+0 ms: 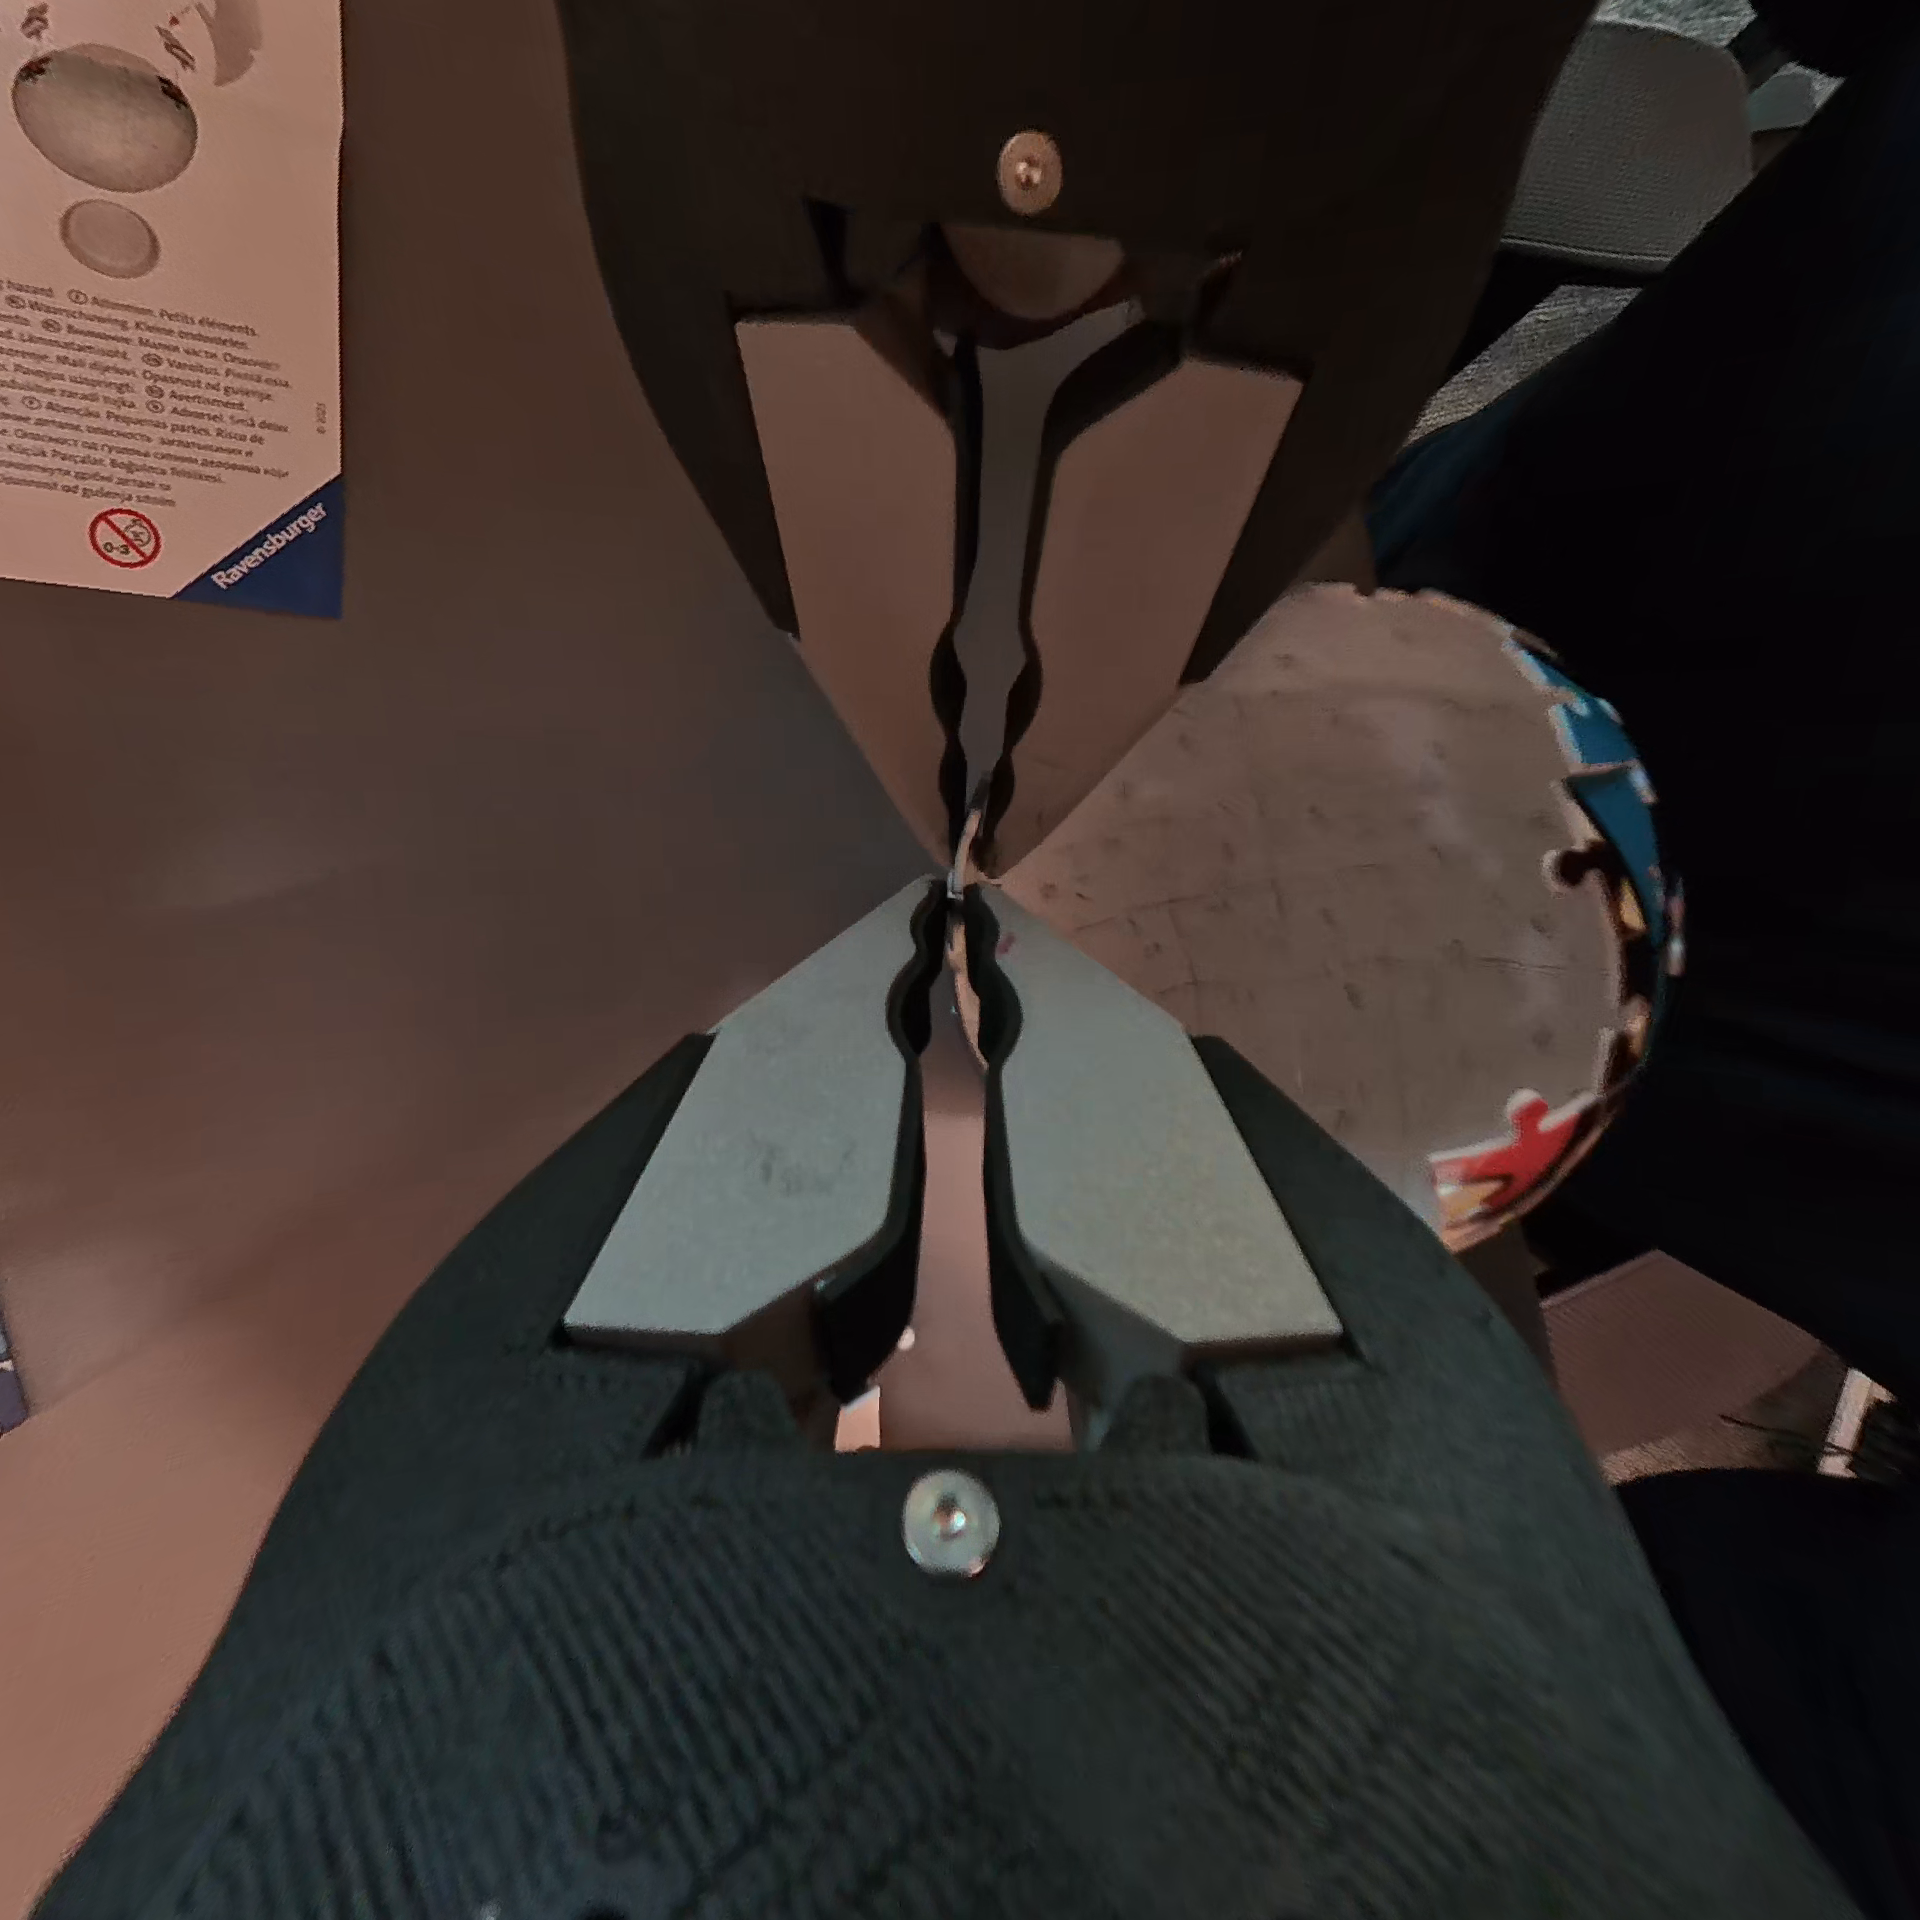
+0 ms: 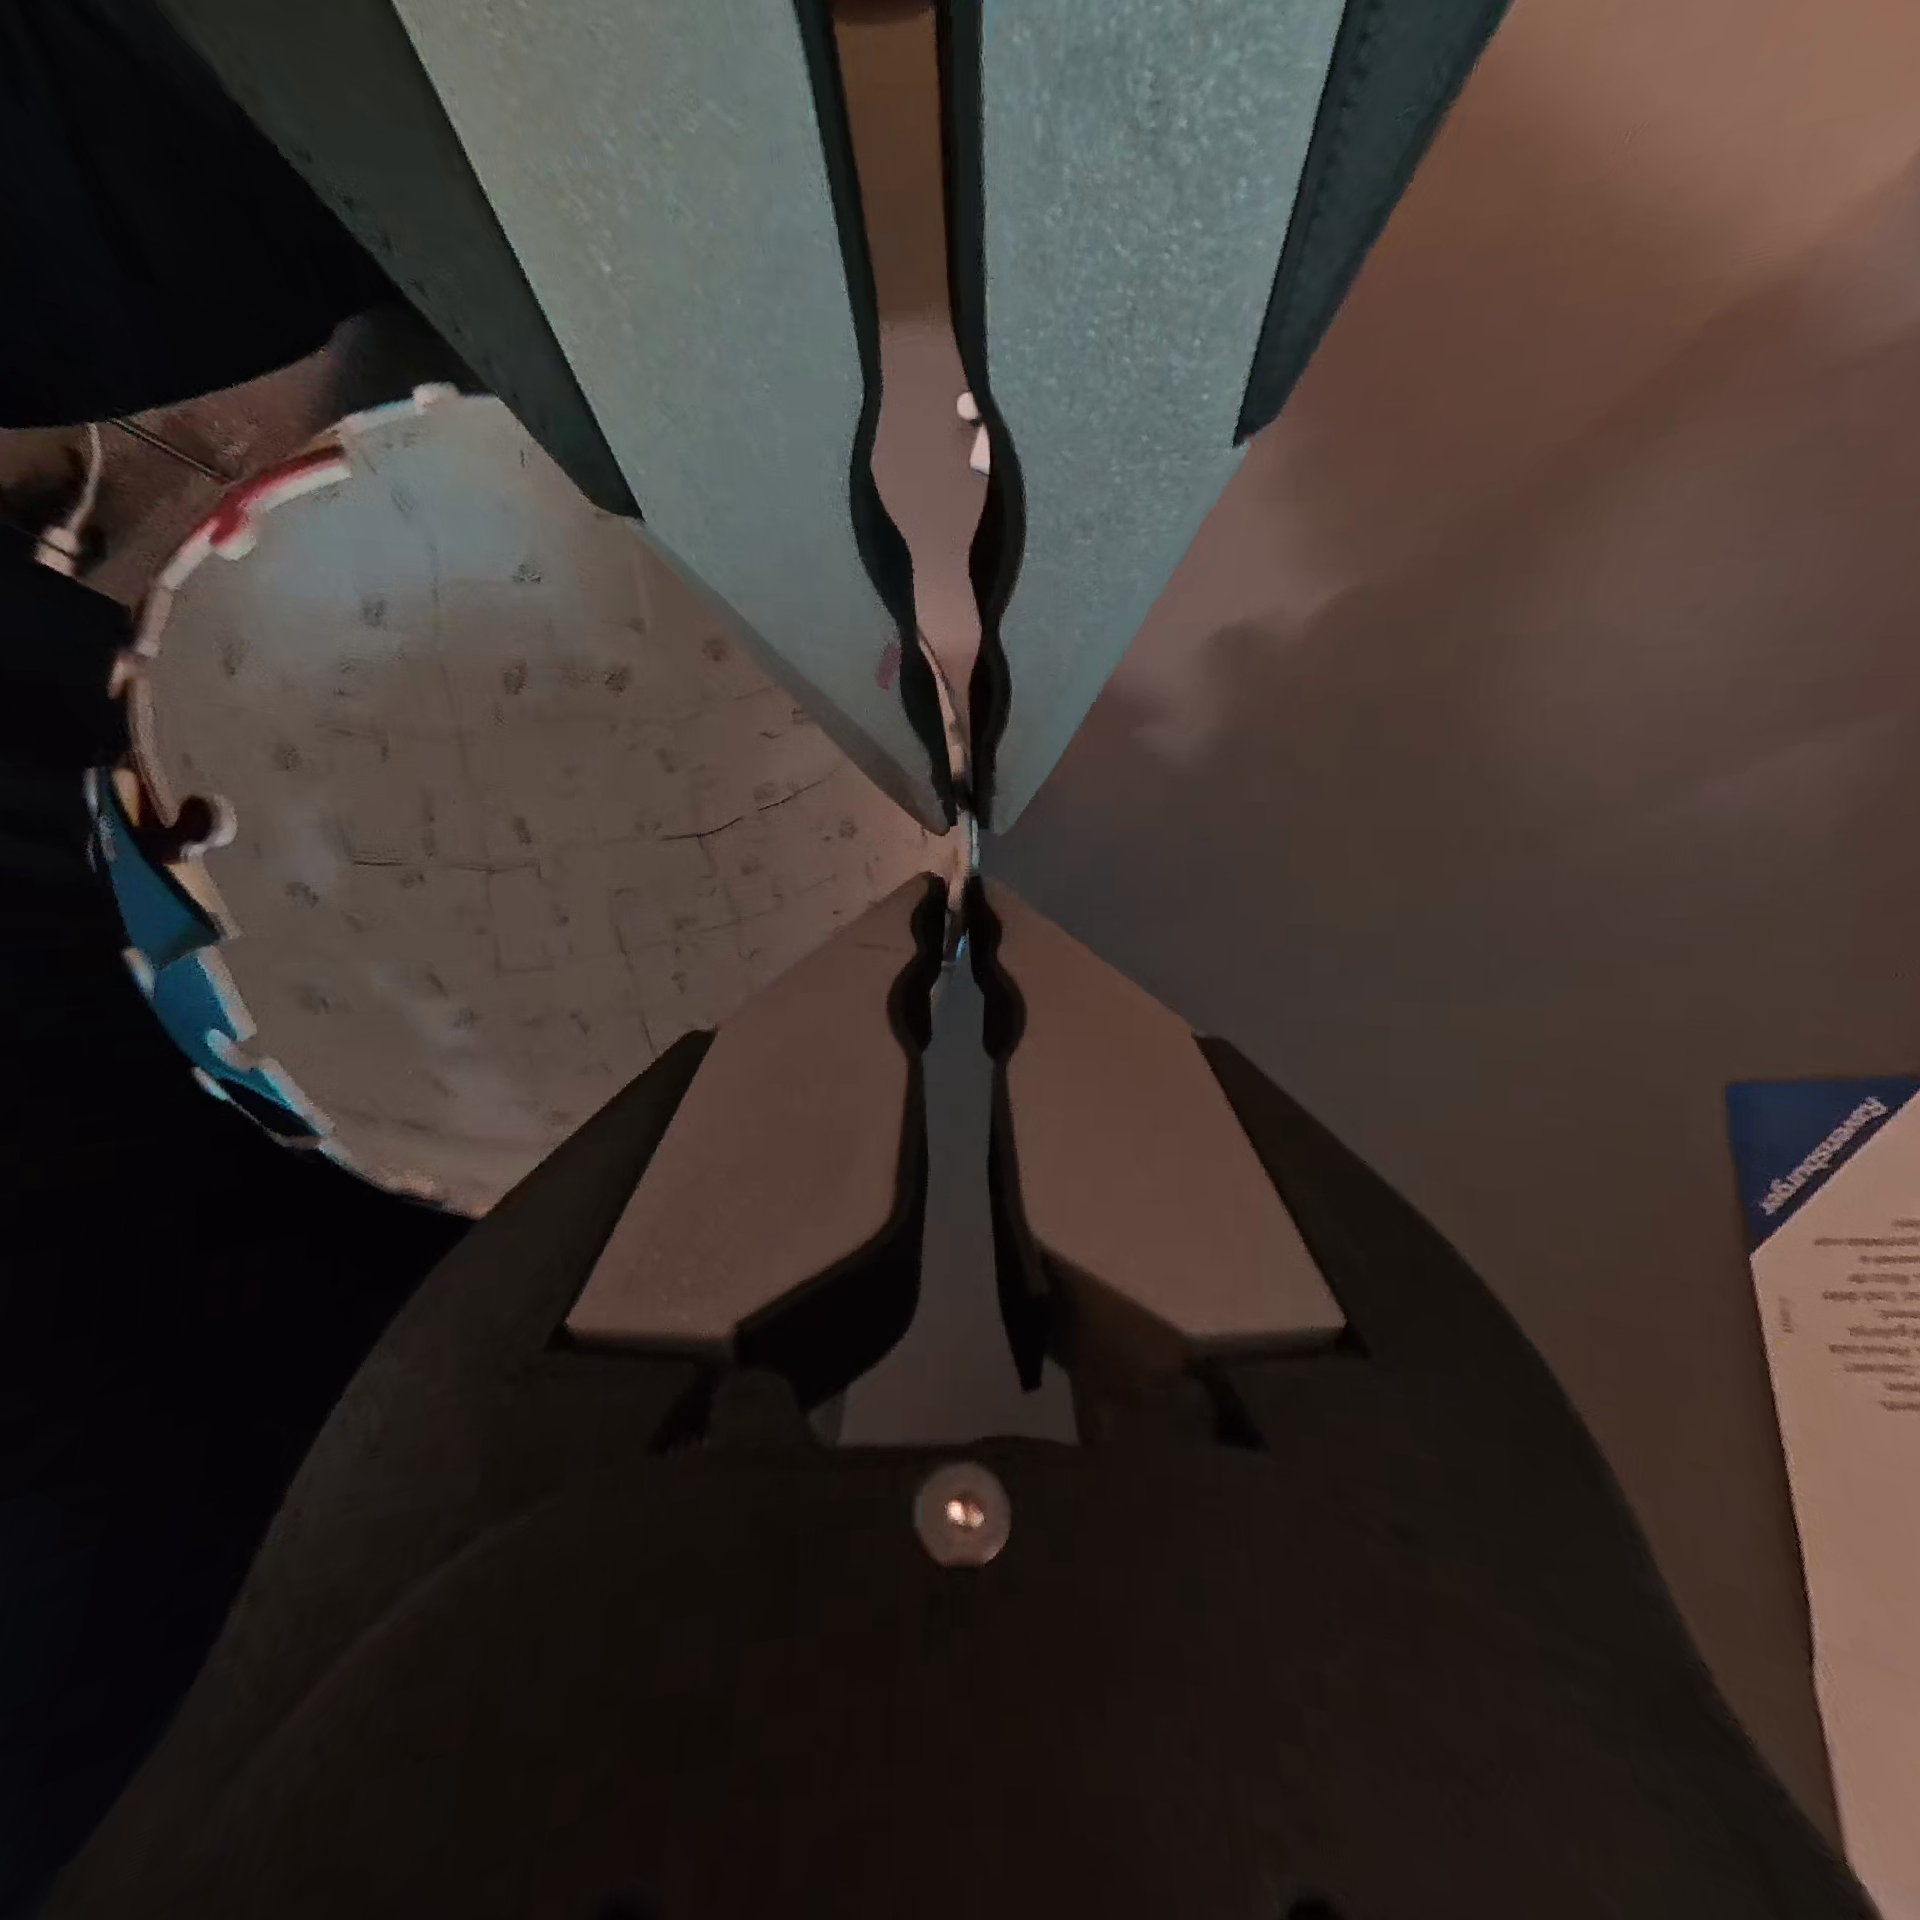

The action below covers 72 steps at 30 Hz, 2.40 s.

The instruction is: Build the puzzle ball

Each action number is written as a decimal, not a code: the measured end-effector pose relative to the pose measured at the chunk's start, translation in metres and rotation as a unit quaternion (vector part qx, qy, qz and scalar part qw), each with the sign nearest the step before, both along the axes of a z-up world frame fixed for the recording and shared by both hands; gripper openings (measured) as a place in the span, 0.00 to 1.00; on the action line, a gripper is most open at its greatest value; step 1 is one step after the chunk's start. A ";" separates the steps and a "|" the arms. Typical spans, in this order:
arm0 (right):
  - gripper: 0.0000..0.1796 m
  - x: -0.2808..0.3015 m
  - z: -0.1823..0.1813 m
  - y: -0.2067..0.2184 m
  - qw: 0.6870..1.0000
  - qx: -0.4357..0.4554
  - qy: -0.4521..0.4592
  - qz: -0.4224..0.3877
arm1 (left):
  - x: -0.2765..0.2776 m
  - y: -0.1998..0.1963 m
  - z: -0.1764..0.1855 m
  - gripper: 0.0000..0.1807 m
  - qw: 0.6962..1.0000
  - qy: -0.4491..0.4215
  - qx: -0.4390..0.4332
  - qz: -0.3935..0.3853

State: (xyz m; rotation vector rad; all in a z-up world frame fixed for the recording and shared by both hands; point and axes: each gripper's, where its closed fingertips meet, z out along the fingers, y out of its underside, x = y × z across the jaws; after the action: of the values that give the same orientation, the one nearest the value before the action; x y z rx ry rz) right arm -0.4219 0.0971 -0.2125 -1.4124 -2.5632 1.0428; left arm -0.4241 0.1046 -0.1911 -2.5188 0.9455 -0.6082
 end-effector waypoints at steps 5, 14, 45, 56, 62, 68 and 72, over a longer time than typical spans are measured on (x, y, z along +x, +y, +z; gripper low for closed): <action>0.00 -0.004 0.001 -0.001 1.000 0.018 0.017 -0.001 | -0.003 -0.006 0.003 0.04 1.000 0.005 0.000 -0.004; 0.01 -0.006 0.003 0.000 0.993 0.086 0.076 0.020 | -0.006 -0.008 -0.004 0.01 0.999 0.038 -0.005 -0.006; 0.02 -0.001 -0.017 -0.010 0.999 -0.022 0.022 0.042 | 0.002 -0.009 -0.025 0.01 0.999 -0.007 -0.048 -0.011; 0.03 0.004 -0.018 -0.012 0.994 -0.091 -0.004 0.053 | 0.004 -0.011 -0.028 0.01 0.997 -0.039 -0.059 -0.009; 0.03 0.006 -0.019 -0.013 0.992 -0.100 -0.010 0.075 | 0.005 -0.011 -0.031 0.01 0.996 -0.051 -0.069 -0.009; 0.04 0.006 -0.016 -0.011 0.989 -0.129 -0.021 0.073 | 0.006 -0.011 -0.031 0.01 0.996 -0.056 -0.072 -0.006; 0.06 0.009 -0.017 -0.015 0.989 -0.122 -0.033 0.082 | 0.007 -0.011 -0.031 0.01 0.996 -0.052 -0.070 -0.006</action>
State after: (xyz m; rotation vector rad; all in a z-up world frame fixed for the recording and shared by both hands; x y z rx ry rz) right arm -0.4125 0.0819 -0.2298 -1.3207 -2.7149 1.4000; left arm -0.4173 0.0939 -0.2218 -2.5758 0.9099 -0.8274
